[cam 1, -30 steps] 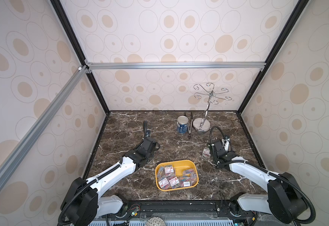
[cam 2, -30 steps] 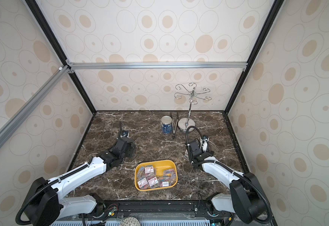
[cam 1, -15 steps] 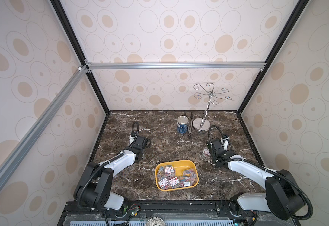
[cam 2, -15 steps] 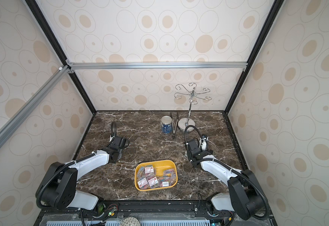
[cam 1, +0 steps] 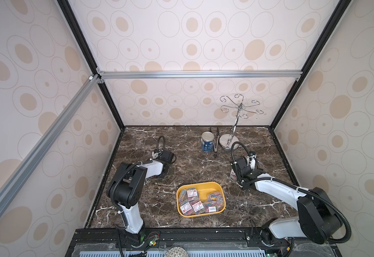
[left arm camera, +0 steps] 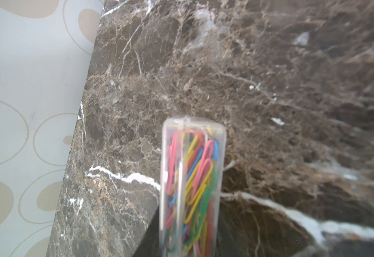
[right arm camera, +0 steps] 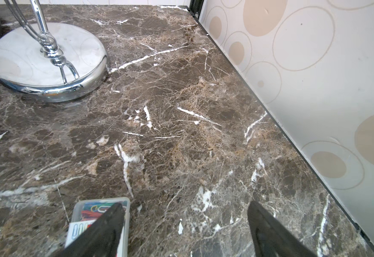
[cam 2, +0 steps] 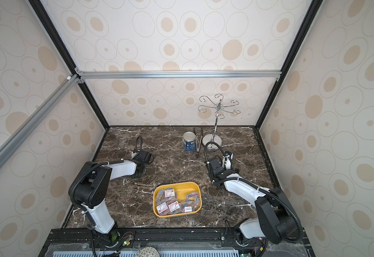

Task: Take the paper clips out of the storage box
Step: Place the boxed paper clips at the center of the board.

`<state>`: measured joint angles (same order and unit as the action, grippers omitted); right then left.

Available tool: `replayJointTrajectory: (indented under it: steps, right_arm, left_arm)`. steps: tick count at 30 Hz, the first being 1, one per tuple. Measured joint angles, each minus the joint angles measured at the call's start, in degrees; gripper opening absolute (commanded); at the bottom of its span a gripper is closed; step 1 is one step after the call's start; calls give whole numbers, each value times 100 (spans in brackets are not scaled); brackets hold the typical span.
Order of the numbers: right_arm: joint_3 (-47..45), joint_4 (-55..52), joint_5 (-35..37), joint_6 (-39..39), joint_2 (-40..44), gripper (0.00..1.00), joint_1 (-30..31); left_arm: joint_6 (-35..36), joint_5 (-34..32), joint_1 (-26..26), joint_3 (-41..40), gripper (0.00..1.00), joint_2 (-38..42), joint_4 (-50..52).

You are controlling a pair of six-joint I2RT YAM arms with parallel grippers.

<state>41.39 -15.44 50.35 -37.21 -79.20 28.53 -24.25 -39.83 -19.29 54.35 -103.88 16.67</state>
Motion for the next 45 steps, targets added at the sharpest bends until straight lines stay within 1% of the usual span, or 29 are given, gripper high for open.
replayJointTrajectory:
  steps: [6,8,15,17,18,22,23,24,26,31,33,35,36,39,42,45]
  right_arm:
    - [2,50,31,22,-2,89,2]
    - [2,57,33,22,-2,89,2]
    - [2,42,68,20,-9,89,2]
    - [2,42,72,20,-11,89,2]
    - [2,44,72,20,-11,89,2]
    - [2,44,74,20,-11,89,2]
    - [2,44,74,20,-11,89,2]
    - [2,44,74,20,-11,89,2]
    - [2,44,74,20,-11,89,2]
    - [2,46,79,20,-11,89,2]
    - [2,48,81,20,-11,89,2]
    - [2,48,87,20,-11,89,4]
    - [2,48,92,20,-15,89,9]
    - [2,52,96,22,-22,89,13]
    - [2,85,118,20,-22,89,31]
    - [2,96,131,22,-20,89,46]
  left_arm:
    - [2,-81,0,232,24,-223,74]
    - [7,-76,0,275,29,-256,76]
    - [105,238,-9,330,56,-249,-13]
    - [122,435,-13,328,58,-177,-105]
    - [151,555,-17,326,60,-144,-129]
    - [208,1019,-37,280,62,44,-238]
    - [240,1139,-37,238,65,133,-295]
    - [273,1255,-39,179,67,243,-358]
    - [308,1443,-39,44,69,498,-479]
    - [396,1867,-39,-400,71,1366,-863]
    - [439,1987,-39,-734,79,1919,-1115]
    - [455,2037,-39,-1156,91,2507,-1423]
    - [457,2046,-39,-1423,94,2859,-1609]
    - [400,2039,0,-2140,100,3812,-2033]
    - [282,2028,98,-2581,100,4343,-2302]
    - [136,2076,358,-2896,100,4494,-2562]
